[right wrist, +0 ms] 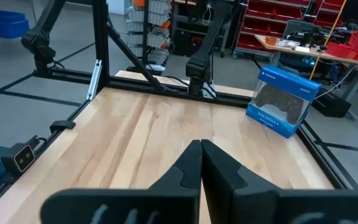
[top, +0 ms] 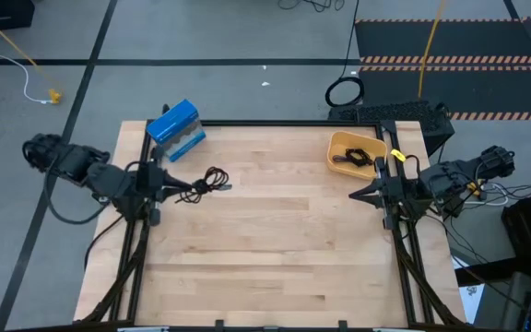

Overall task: Pick and place USB-C Cables
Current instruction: Put the charger cable into the yellow bin

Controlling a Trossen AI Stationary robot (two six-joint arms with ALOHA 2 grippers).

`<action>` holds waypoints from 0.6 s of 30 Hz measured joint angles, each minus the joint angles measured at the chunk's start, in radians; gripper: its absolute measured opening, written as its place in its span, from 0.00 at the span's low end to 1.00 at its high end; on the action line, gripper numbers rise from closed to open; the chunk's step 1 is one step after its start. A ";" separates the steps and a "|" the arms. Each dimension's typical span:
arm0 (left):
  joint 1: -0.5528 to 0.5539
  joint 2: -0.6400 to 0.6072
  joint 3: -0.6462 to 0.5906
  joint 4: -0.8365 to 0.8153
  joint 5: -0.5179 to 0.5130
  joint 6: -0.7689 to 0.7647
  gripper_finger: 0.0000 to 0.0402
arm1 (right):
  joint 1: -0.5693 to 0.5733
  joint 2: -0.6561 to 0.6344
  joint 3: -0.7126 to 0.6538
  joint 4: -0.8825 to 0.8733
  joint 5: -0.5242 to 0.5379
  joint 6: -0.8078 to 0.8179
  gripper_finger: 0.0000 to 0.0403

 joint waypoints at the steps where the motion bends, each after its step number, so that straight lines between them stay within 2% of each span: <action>1: -0.009 -0.010 -0.021 0.021 -0.015 0.000 0.02 | 0.000 0.000 0.000 0.001 0.000 0.000 0.00; 9: -0.027 -0.033 -0.244 0.353 -0.064 0.136 0.06 | 0.000 0.026 0.000 0.048 0.025 -0.018 0.00; 13: -0.019 -0.041 -0.348 0.559 -0.063 0.251 0.04 | 0.000 0.048 0.000 0.085 0.023 -0.043 0.00; 18: 0.030 -0.064 -0.406 0.640 -0.053 0.304 0.03 | 0.000 0.071 0.000 0.117 0.023 -0.075 0.00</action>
